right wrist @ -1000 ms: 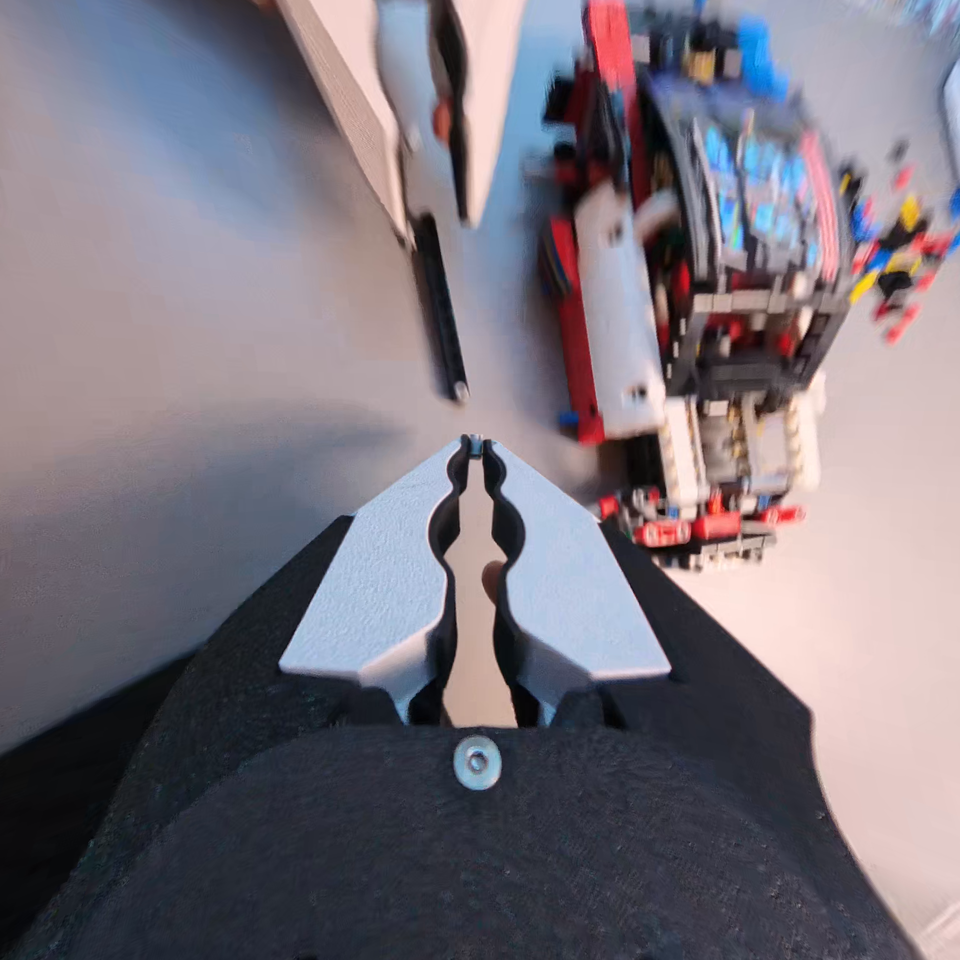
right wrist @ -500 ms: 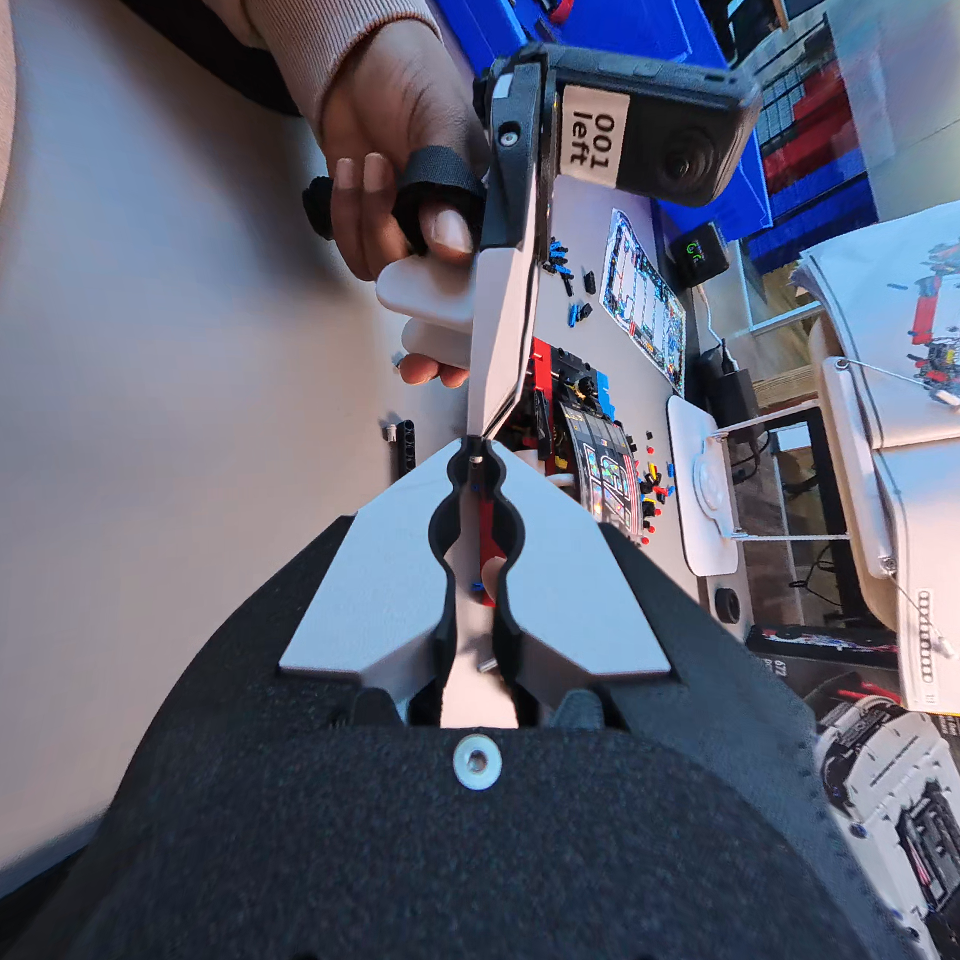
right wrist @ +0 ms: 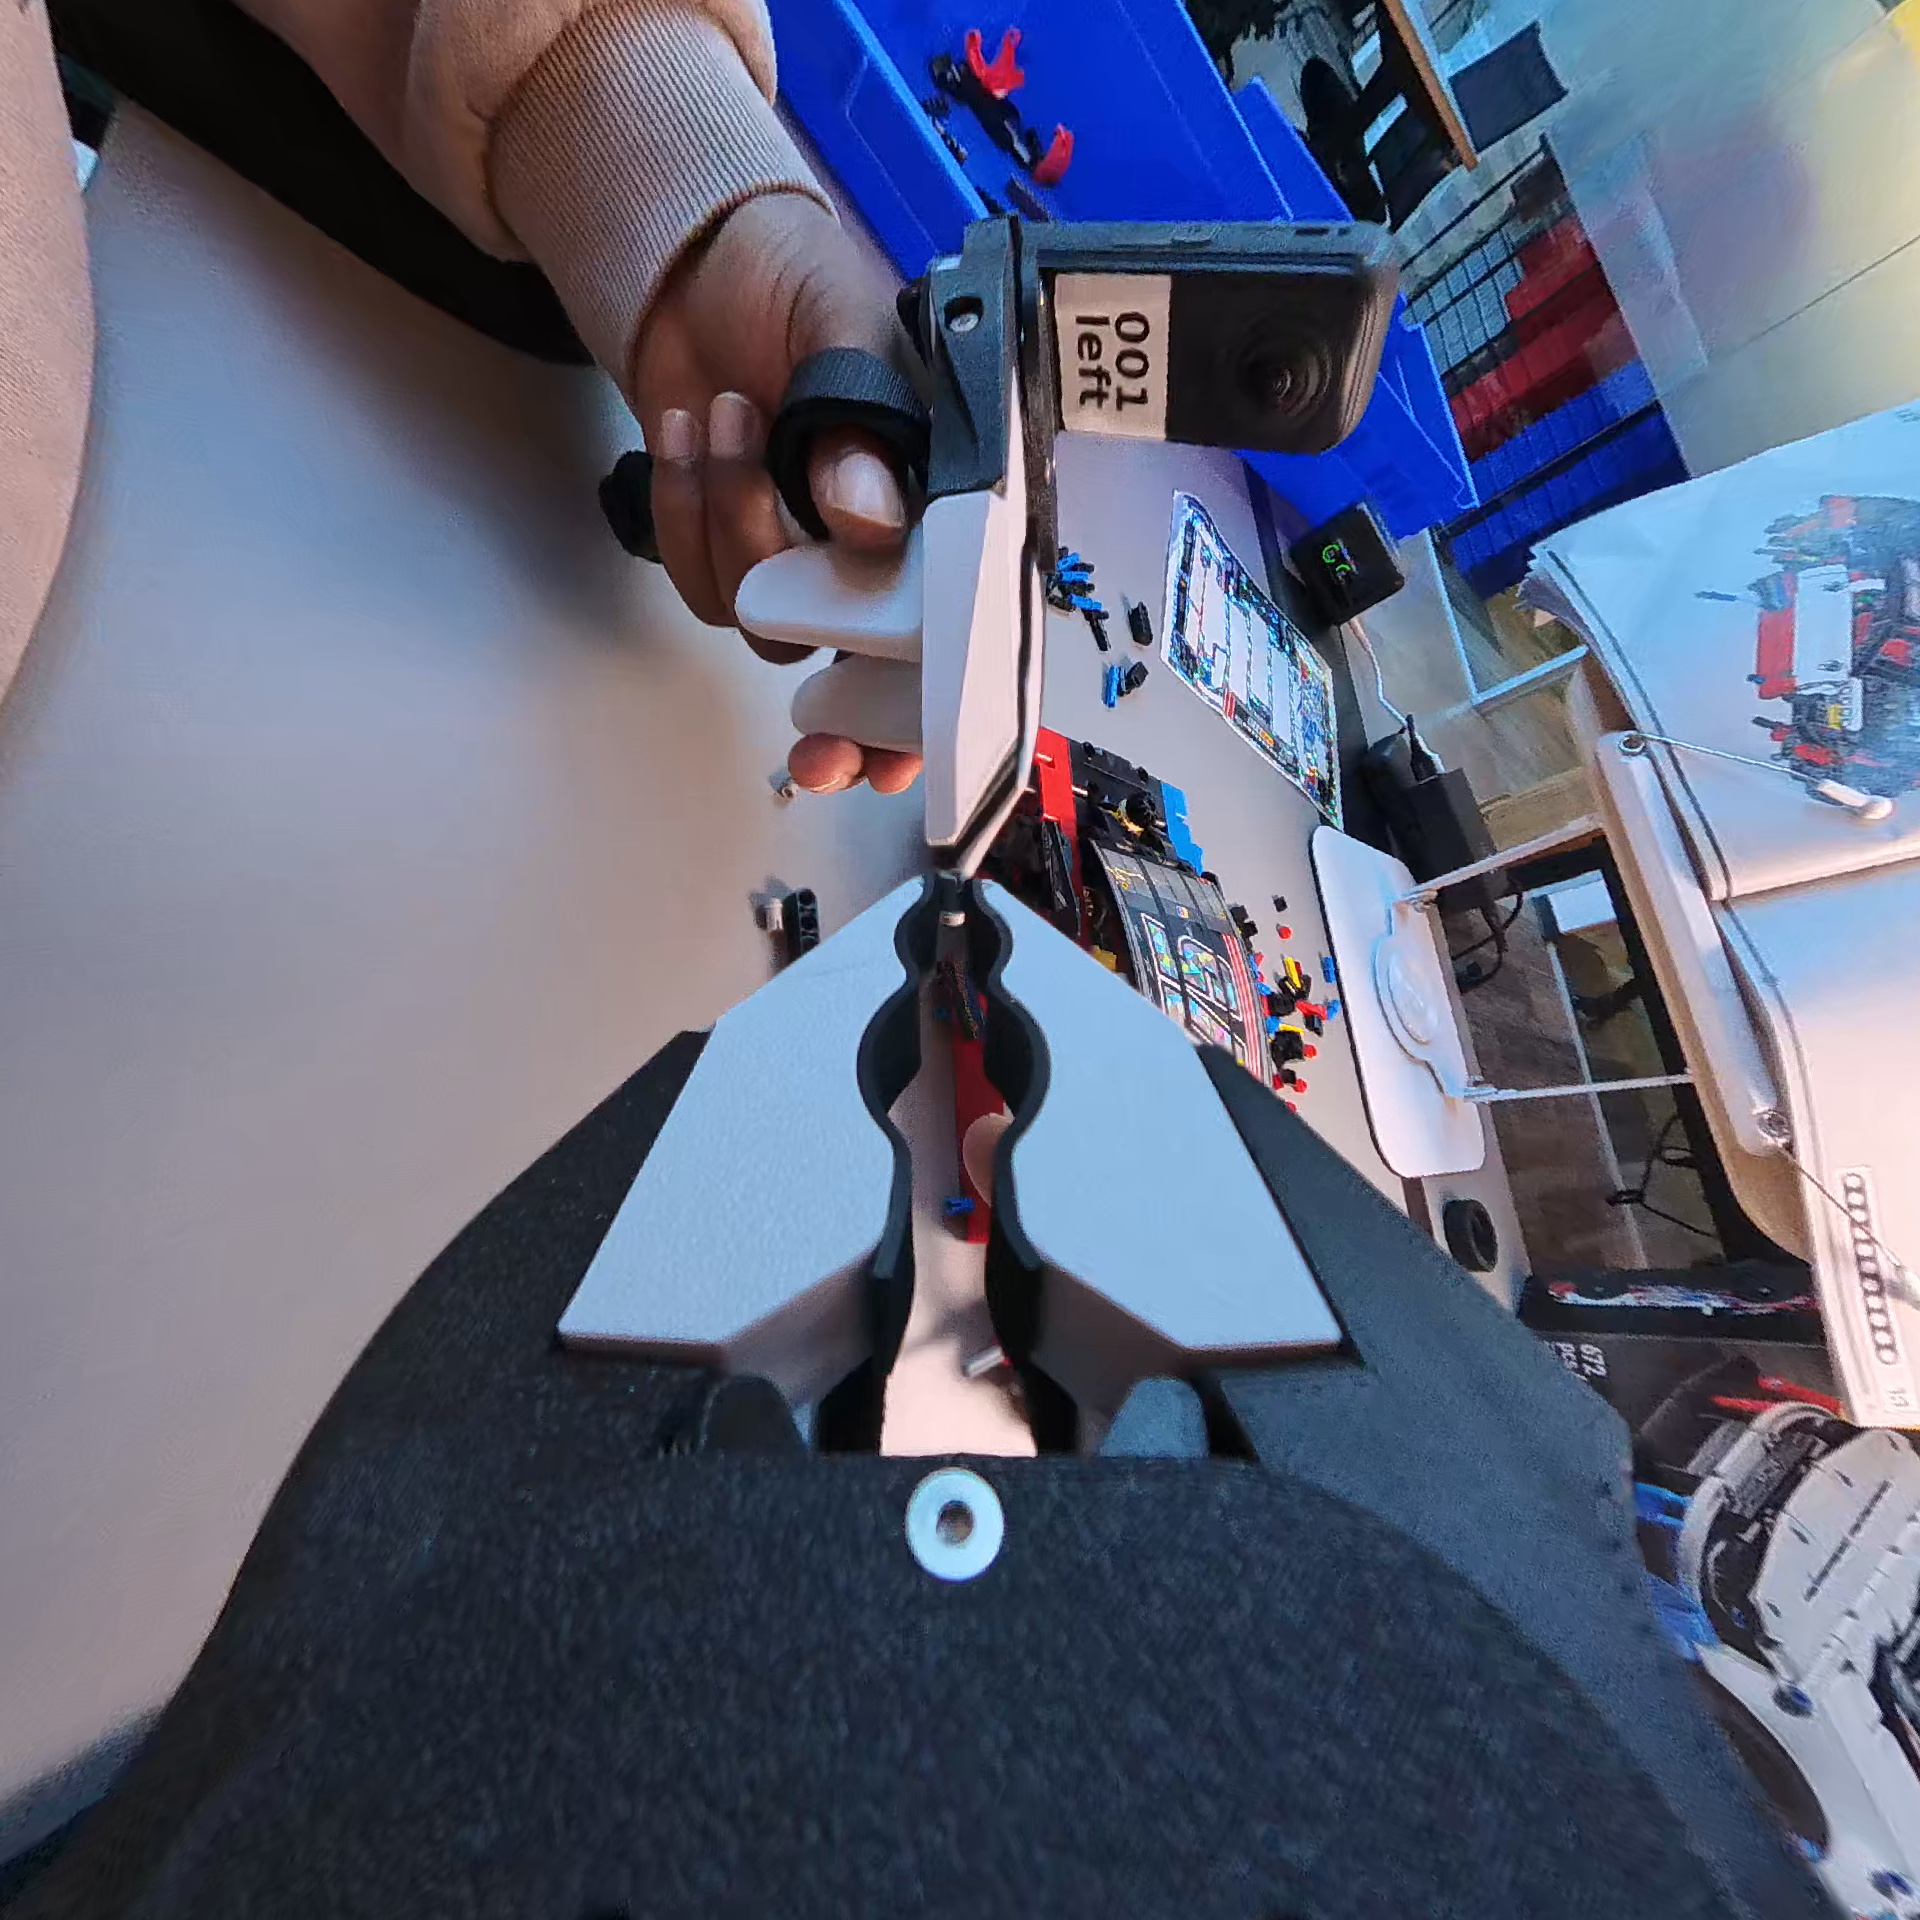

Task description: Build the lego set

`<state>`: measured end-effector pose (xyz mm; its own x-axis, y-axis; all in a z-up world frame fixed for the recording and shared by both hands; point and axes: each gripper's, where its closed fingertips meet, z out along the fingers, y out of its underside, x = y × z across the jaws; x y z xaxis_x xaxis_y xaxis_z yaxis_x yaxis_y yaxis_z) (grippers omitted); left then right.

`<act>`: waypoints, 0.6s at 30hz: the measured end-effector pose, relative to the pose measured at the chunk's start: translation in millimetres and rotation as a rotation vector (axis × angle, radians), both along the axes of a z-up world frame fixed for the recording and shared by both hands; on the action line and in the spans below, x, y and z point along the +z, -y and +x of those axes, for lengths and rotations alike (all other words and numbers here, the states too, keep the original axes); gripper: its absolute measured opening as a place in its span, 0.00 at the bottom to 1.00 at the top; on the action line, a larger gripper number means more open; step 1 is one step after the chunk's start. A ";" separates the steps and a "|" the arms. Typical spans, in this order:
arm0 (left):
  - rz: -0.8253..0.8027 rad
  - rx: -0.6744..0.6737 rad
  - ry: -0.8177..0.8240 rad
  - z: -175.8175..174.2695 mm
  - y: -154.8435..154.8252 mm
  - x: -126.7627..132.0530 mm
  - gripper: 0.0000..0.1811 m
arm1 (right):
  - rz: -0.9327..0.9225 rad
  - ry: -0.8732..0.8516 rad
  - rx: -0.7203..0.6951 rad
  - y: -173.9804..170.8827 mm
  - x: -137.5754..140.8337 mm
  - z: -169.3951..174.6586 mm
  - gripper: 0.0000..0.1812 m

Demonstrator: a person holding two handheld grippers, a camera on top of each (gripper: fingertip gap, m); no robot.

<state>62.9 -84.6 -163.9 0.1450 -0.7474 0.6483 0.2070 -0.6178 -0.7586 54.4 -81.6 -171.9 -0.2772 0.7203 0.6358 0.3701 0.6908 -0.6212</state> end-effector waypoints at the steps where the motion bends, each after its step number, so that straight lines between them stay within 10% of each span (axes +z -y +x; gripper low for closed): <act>1: -0.008 0.012 -0.004 -0.1 -1.9 -0.8 0.04 | 0.015 0.005 -0.002 -0.6 -0.6 -0.3 0.01; 18: -0.059 -0.033 0.121 -4.6 1.3 8.9 0.00 | -0.020 -0.055 0.010 4.8 11.9 -6.0 0.01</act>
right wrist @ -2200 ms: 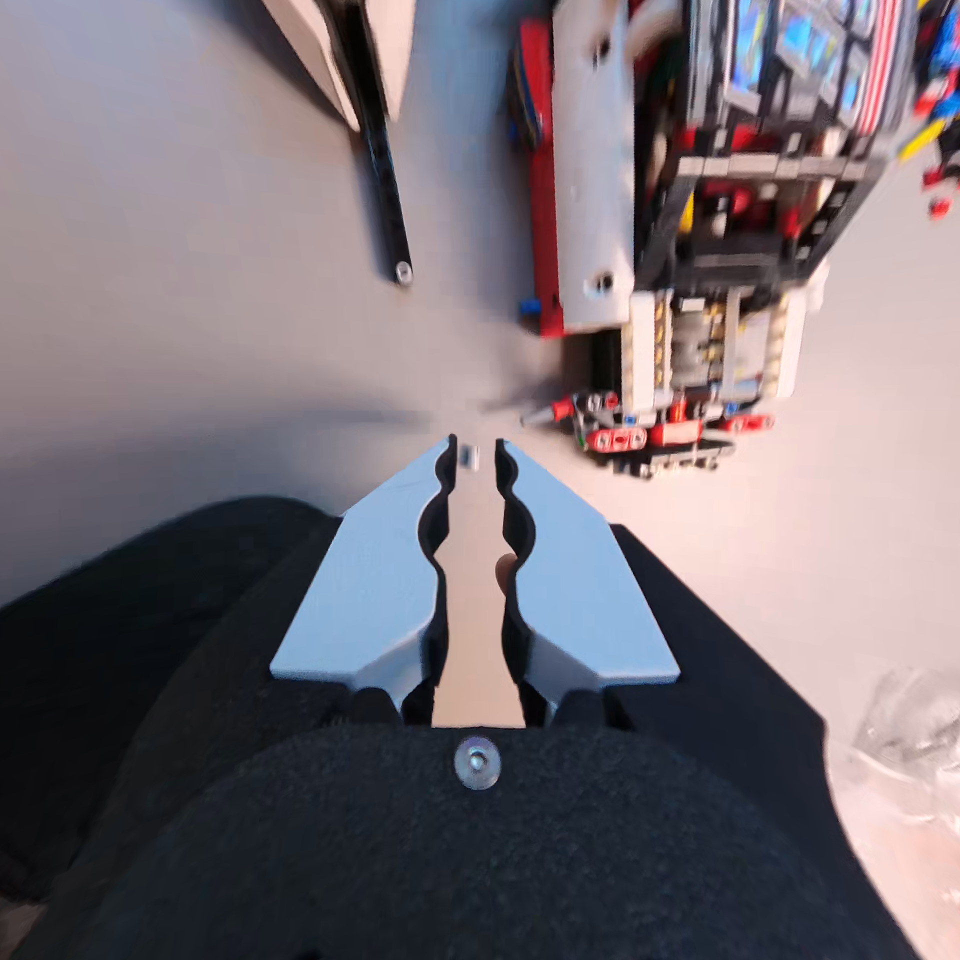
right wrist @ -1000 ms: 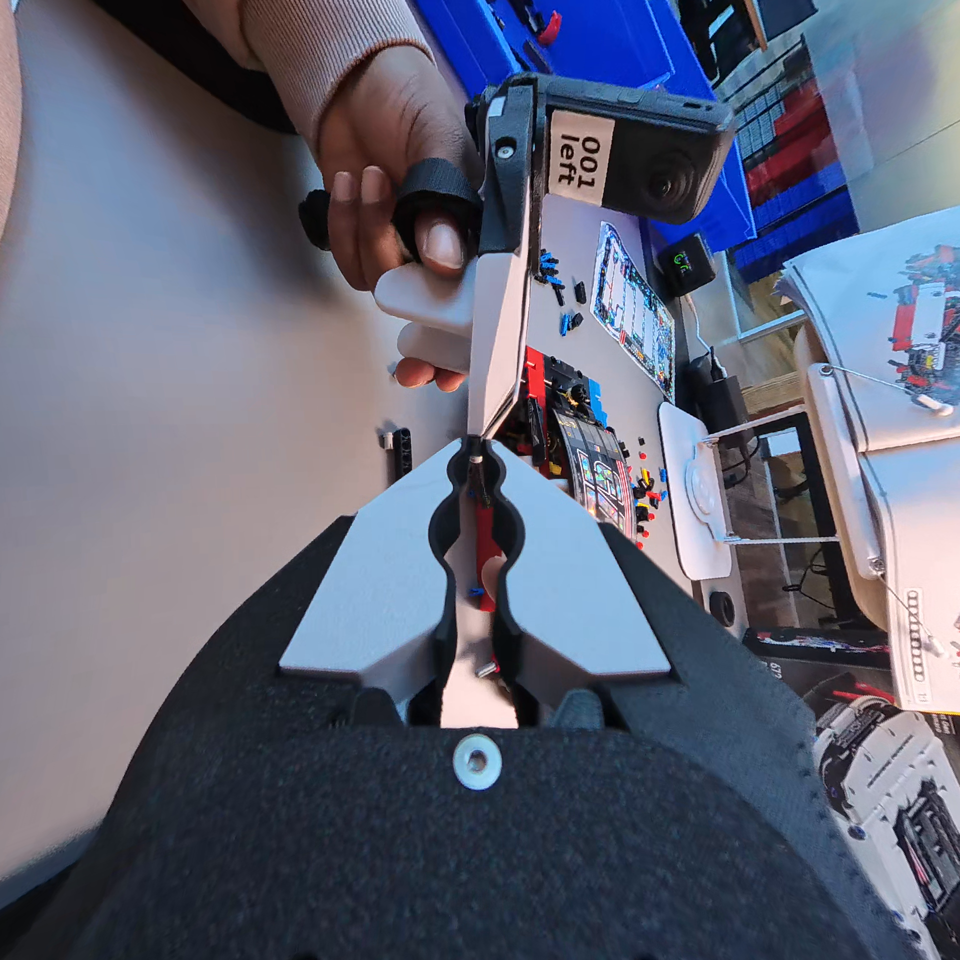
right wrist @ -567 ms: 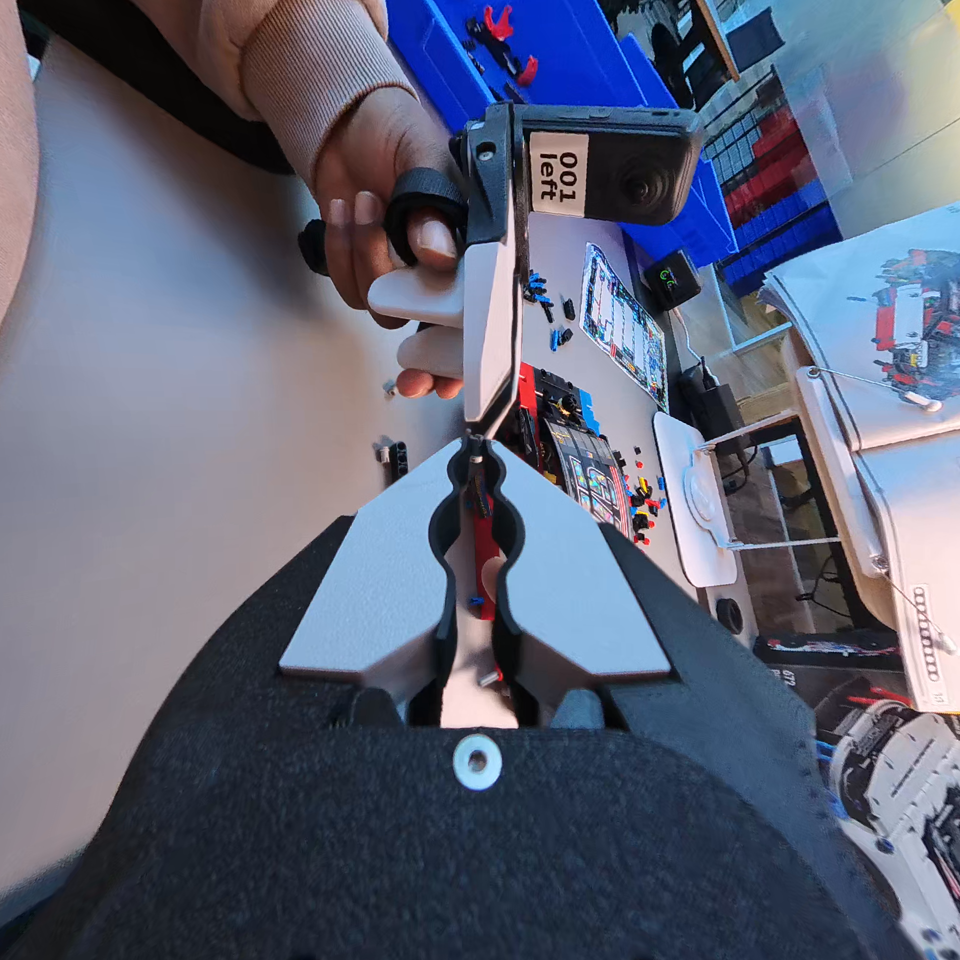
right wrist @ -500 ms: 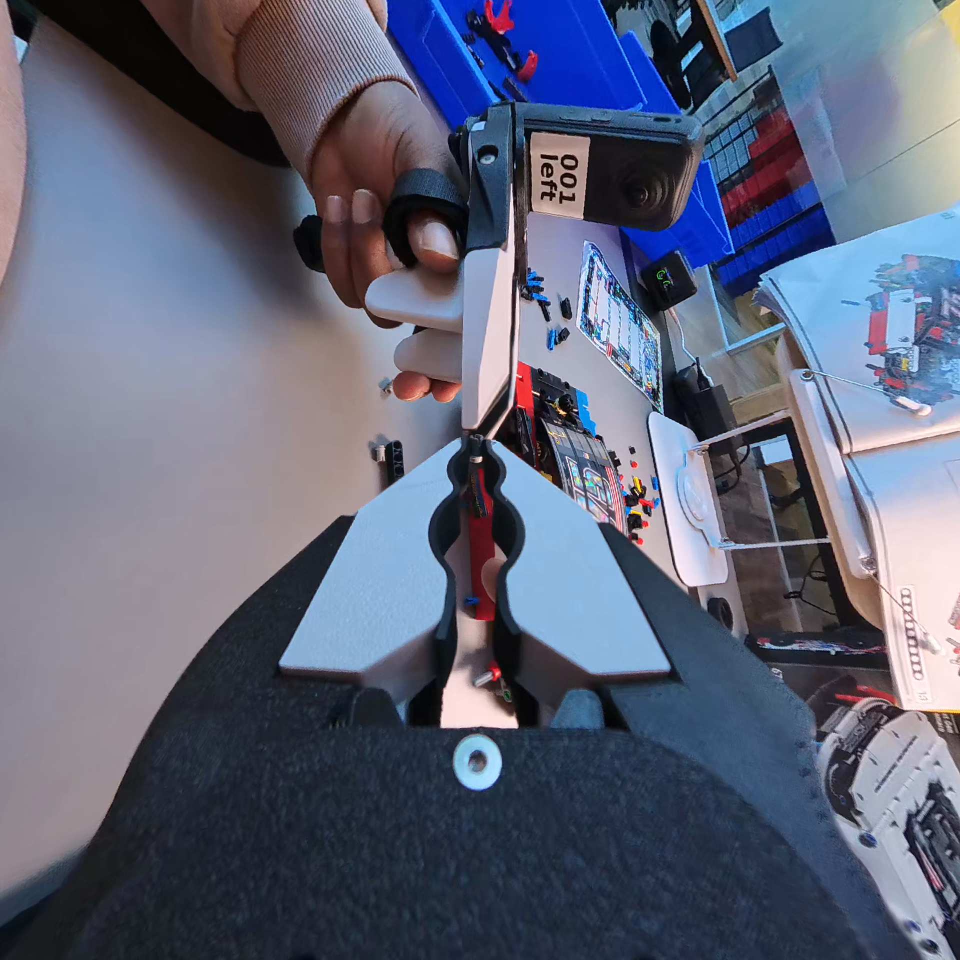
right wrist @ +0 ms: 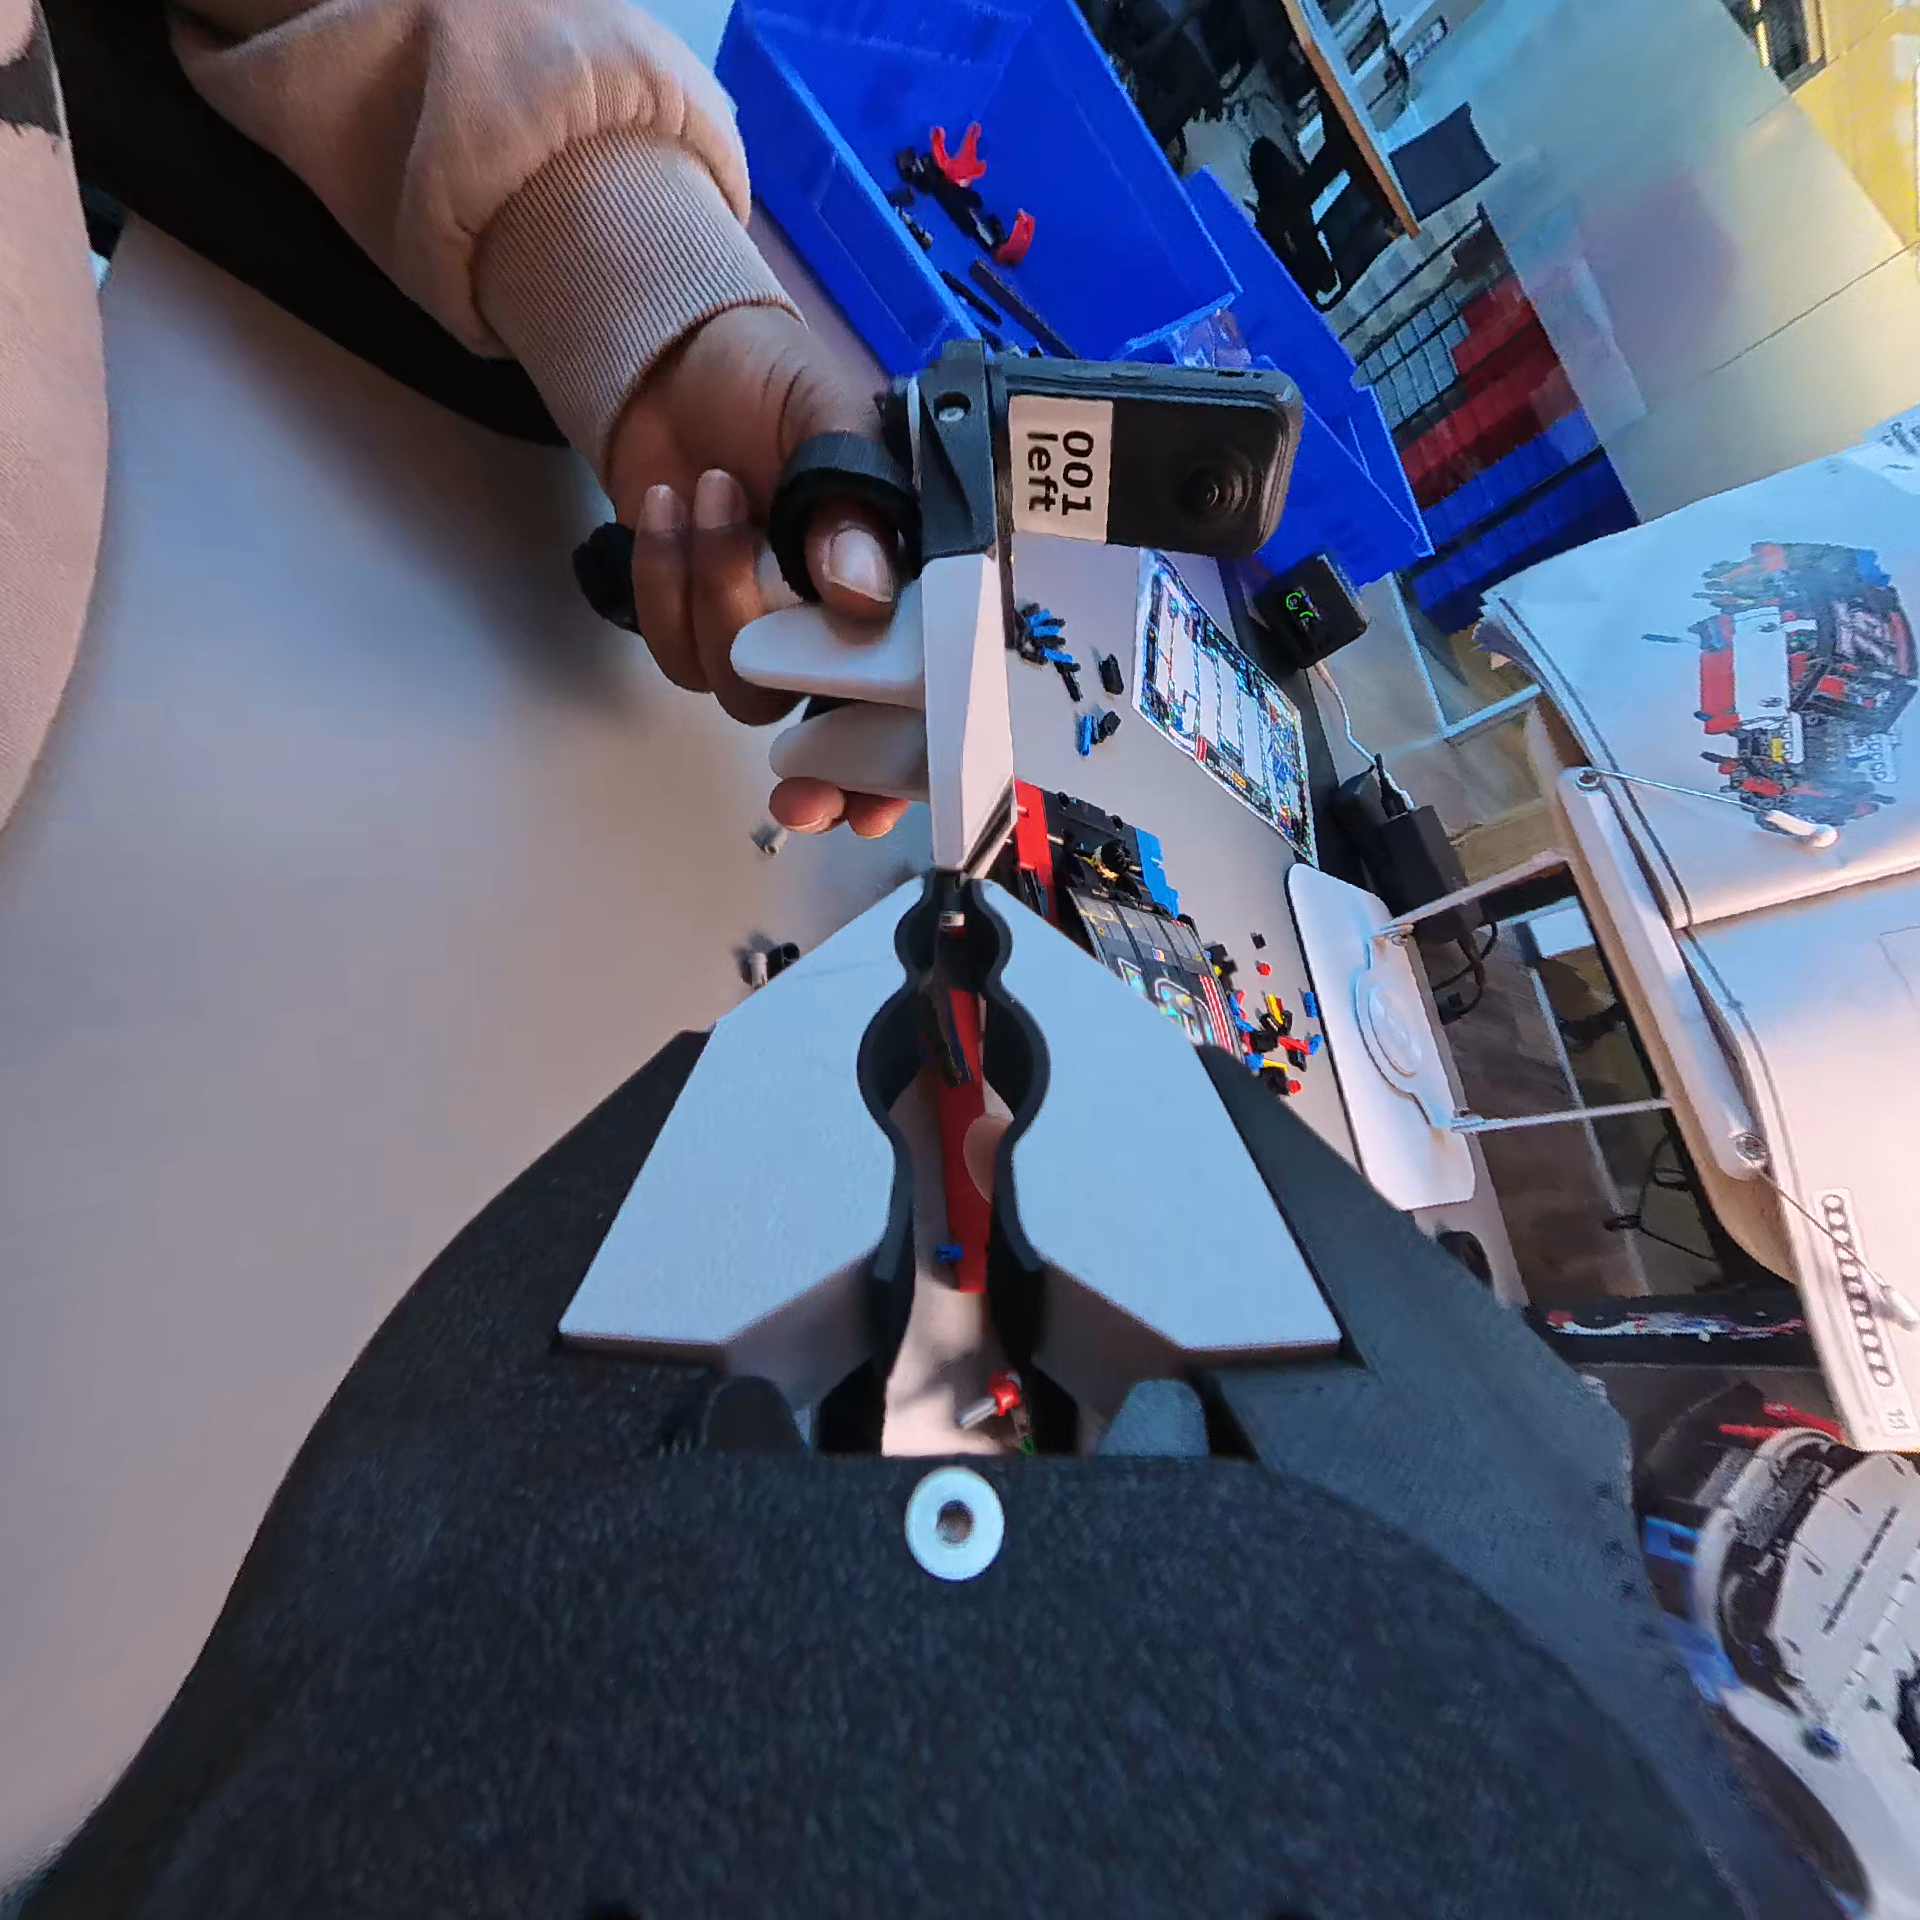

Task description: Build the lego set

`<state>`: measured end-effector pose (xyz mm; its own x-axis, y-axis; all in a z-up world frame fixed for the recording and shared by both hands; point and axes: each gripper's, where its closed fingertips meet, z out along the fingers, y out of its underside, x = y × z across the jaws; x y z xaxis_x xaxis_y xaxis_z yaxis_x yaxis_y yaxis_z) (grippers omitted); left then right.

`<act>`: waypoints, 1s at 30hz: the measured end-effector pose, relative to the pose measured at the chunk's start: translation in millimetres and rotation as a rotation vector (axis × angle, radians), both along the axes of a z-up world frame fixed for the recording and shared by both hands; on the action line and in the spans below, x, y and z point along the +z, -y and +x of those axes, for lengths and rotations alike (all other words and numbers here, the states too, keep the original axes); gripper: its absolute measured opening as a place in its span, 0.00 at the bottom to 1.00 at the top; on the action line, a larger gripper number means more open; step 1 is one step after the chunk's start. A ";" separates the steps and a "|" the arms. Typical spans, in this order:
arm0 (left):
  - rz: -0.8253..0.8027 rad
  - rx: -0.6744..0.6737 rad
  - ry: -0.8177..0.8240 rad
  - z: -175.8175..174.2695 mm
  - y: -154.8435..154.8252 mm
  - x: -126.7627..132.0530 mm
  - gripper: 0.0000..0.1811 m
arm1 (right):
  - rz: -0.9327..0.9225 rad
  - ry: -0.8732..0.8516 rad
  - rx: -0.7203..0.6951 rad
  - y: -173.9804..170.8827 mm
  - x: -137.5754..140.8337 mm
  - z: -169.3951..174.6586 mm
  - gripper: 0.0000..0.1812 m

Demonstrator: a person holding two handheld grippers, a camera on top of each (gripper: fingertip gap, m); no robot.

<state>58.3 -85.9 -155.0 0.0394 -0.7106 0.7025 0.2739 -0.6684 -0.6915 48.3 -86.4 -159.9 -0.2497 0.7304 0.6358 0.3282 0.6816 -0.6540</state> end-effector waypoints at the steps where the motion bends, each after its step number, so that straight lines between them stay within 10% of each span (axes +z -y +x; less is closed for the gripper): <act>1: 0.008 -0.008 0.010 0.0 1.7 2.1 0.01 | -0.027 -0.011 0.010 1.5 2.2 0.2 0.01; 10: 0.096 -0.080 0.095 0.3 18.5 22.0 0.00 | -0.278 -0.105 0.122 19.5 18.7 3.3 0.01; 30: -0.023 -0.024 0.058 -2.4 1.9 9.7 0.02 | -0.126 -0.088 0.030 6.2 9.6 -5.6 0.01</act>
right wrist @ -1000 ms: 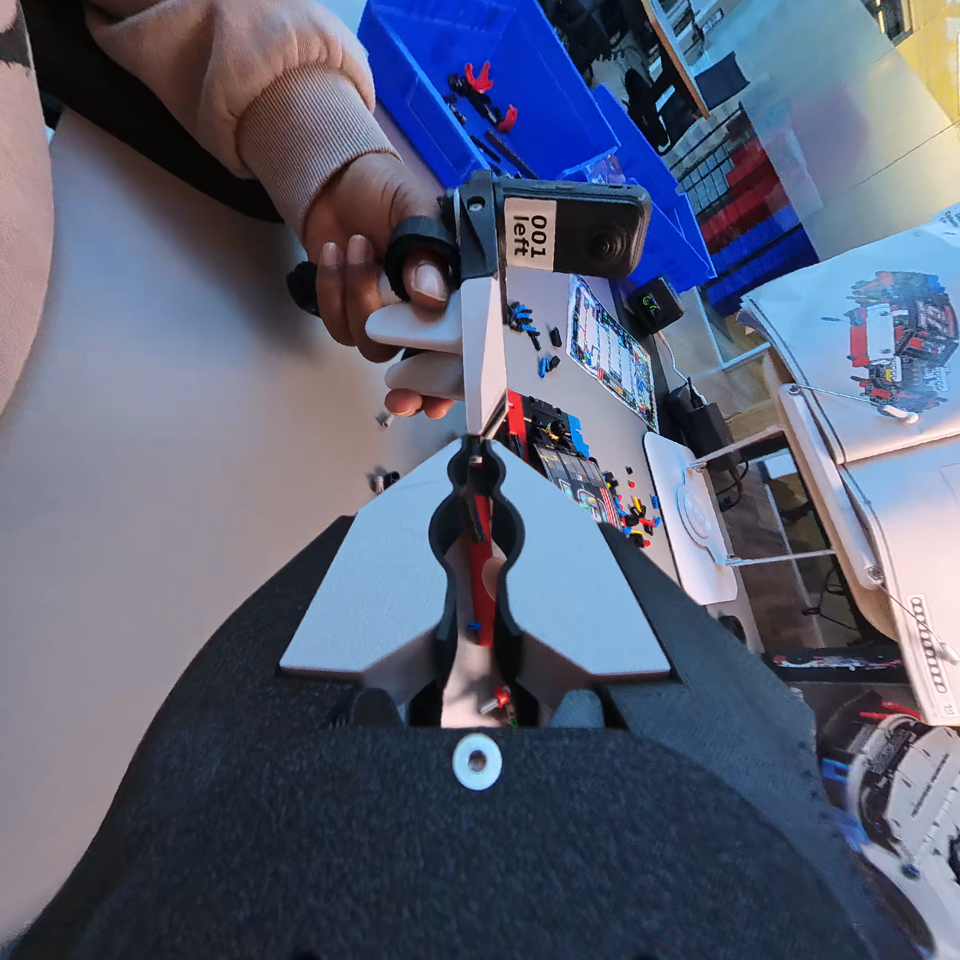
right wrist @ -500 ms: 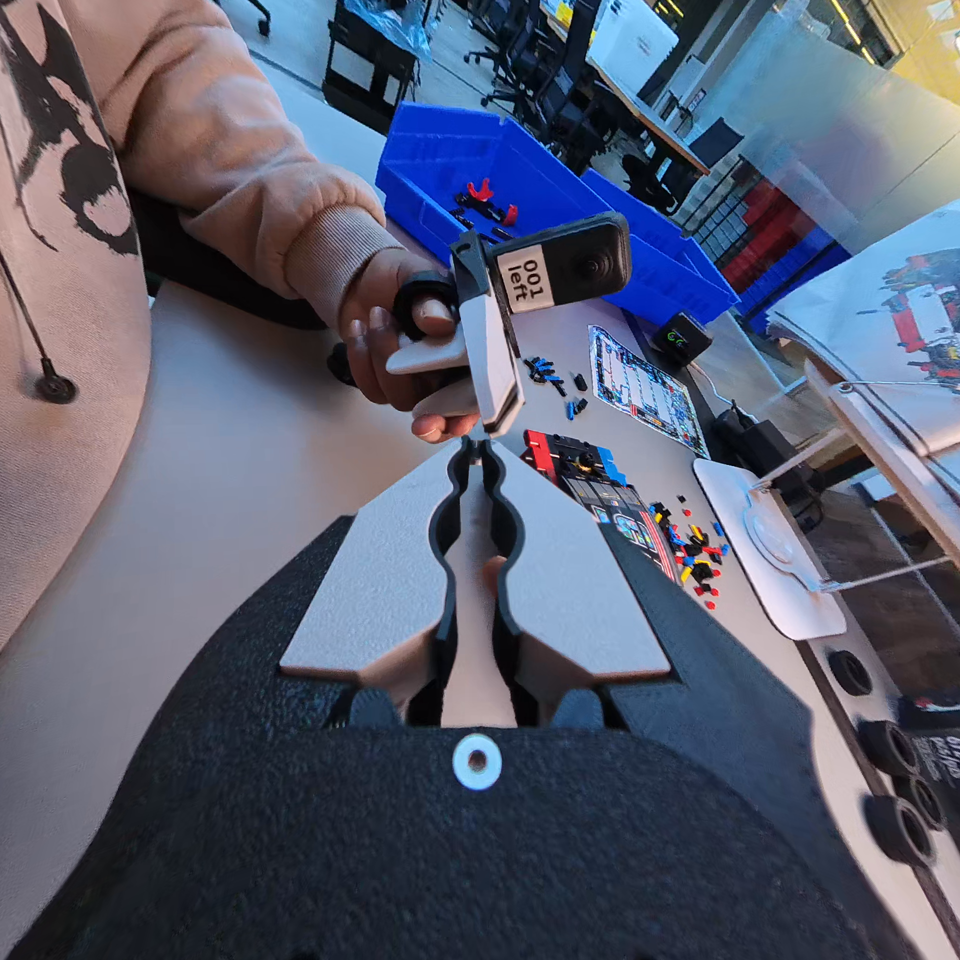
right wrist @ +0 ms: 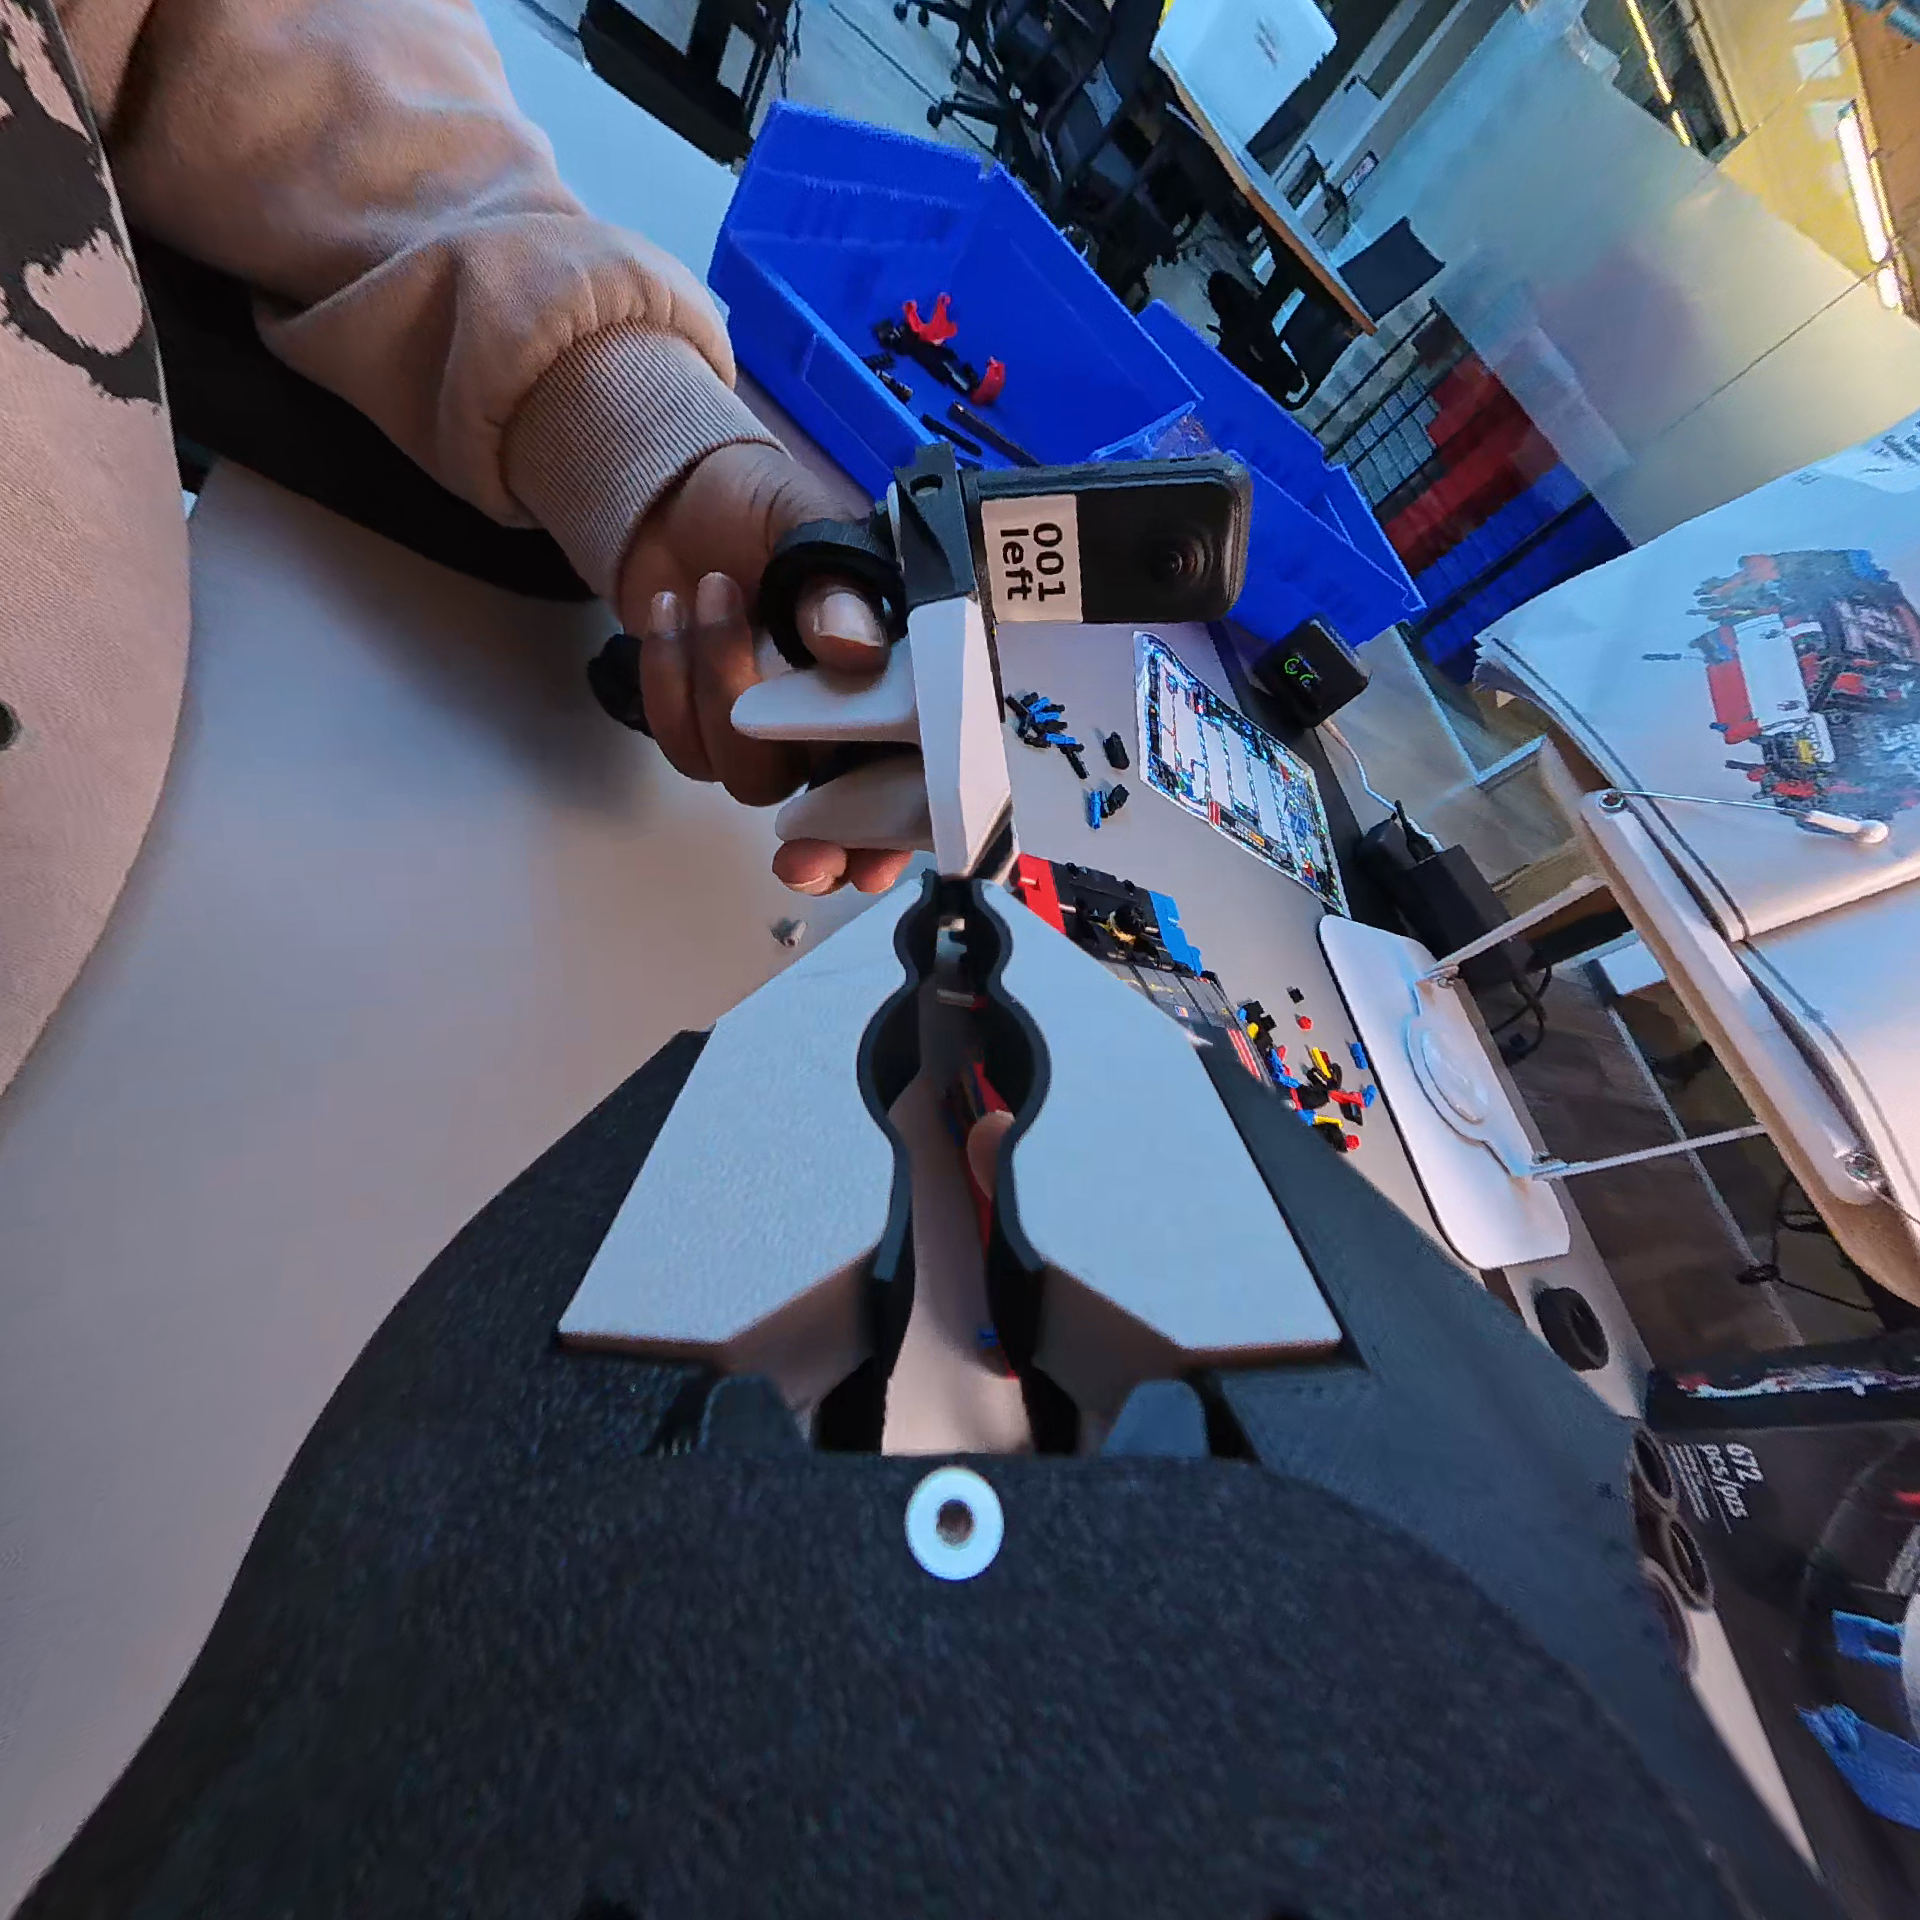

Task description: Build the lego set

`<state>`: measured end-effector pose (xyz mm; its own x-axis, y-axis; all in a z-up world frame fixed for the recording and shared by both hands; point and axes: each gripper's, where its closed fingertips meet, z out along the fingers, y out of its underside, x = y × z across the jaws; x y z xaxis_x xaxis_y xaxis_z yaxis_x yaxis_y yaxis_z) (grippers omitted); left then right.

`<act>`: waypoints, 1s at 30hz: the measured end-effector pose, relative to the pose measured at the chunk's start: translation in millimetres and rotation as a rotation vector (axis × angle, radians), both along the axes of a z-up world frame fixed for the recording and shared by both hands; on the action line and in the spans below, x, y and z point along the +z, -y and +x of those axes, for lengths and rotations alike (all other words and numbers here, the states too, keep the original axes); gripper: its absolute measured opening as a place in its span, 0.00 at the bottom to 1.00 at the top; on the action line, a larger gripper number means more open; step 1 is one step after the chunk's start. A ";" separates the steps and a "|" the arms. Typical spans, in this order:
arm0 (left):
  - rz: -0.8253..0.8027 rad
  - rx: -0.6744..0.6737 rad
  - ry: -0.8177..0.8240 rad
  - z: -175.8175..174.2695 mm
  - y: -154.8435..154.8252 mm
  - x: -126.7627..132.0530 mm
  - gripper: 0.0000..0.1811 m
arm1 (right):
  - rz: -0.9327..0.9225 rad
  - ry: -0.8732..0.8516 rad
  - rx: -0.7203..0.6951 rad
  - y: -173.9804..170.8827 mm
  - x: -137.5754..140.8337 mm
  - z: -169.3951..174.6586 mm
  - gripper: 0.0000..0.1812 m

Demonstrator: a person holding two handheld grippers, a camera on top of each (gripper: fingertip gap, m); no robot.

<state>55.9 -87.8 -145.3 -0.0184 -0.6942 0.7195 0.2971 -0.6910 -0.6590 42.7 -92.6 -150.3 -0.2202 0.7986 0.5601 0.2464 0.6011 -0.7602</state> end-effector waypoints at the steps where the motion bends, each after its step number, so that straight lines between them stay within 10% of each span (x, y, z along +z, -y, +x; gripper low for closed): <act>1: 0.002 -0.012 0.018 -0.2 1.5 2.5 0.02 | -0.018 -0.014 0.009 1.7 2.8 -0.1 0.01; 23: 0.053 -0.086 0.198 -4.9 17.3 31.3 0.01 | -0.185 -0.125 0.107 17.7 32.1 0.4 0.01; 30: 0.192 0.355 -0.064 -64.0 -39.6 20.4 0.11 | -0.170 -0.076 -0.170 -62.1 41.7 -20.2 0.01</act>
